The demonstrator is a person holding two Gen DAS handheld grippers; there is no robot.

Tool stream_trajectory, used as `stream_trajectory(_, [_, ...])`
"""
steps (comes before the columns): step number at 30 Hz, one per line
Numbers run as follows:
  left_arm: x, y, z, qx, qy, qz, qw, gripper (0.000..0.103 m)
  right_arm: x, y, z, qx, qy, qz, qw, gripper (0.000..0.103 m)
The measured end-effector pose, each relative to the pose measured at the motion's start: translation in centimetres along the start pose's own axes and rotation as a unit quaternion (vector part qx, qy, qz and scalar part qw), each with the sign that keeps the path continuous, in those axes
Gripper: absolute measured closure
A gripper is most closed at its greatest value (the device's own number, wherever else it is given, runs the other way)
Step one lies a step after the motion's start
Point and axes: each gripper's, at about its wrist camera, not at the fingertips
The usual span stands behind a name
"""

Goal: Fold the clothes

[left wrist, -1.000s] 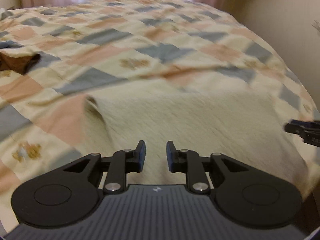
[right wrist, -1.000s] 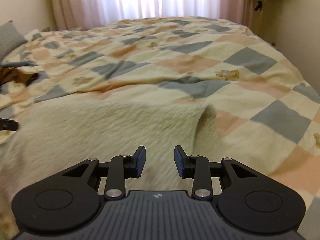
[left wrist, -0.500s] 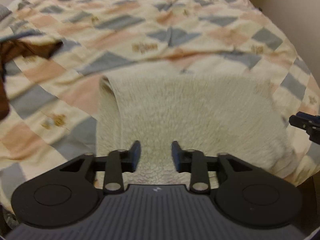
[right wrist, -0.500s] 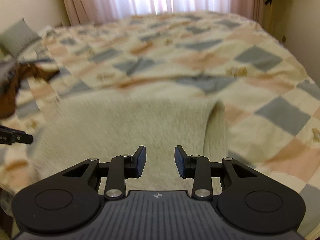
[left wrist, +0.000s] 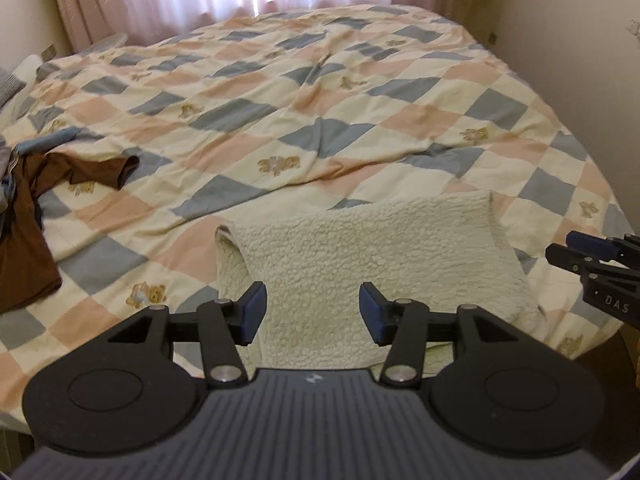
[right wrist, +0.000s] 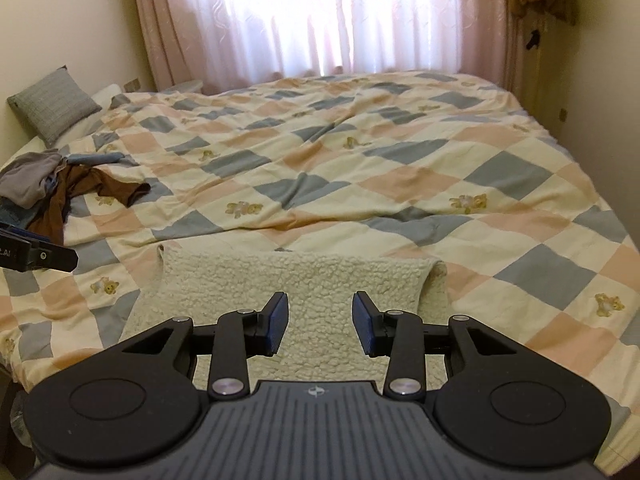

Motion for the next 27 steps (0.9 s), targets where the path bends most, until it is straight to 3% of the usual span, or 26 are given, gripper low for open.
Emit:
stream_trajectory(9, [-1.0, 5.1, -0.1, -0.06, -0.007, -0.074, 0.9954, 0.053, -1.4, 5.9, 1.3, -0.072, -0.024, -0.053, 0.996, 0.063])
stream_trajectory(15, [-2.7, 11.0, -0.1, -0.099, -0.018, -0.148, 0.9839, 0.051, -4.1, 12.6, 1.8, -0.111, -0.036, -0.131, 0.984, 0.061])
stream_trajectory(18, [-3.8, 13.1, -1.2, -0.108, 0.008, -0.184, 0.977, 0.051, -5.9, 15.8, 2.7, -0.139, -0.041, -0.16, 0.976, 0.061])
stream_trajectory(24, [-4.8, 12.9, -1.2, -0.128, 0.006, -0.249, 0.9599, 0.051, -9.9, 19.3, 5.8, -0.191, -0.041, -0.214, 0.957, 0.057])
stream_trajectory(27, [-5.0, 11.7, -0.9, -0.145, 0.001, -0.257, 0.9556, 0.051, -10.9, 19.5, 7.0, -0.21, -0.032, -0.223, 0.951, 0.057])
Point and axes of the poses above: each gripper's, at about its wrist camera, not at the fingertips, and z roughly against the way its jaws point, y to its left, x to its top, and after that the axes turned 7 degrees about -z, right-handed
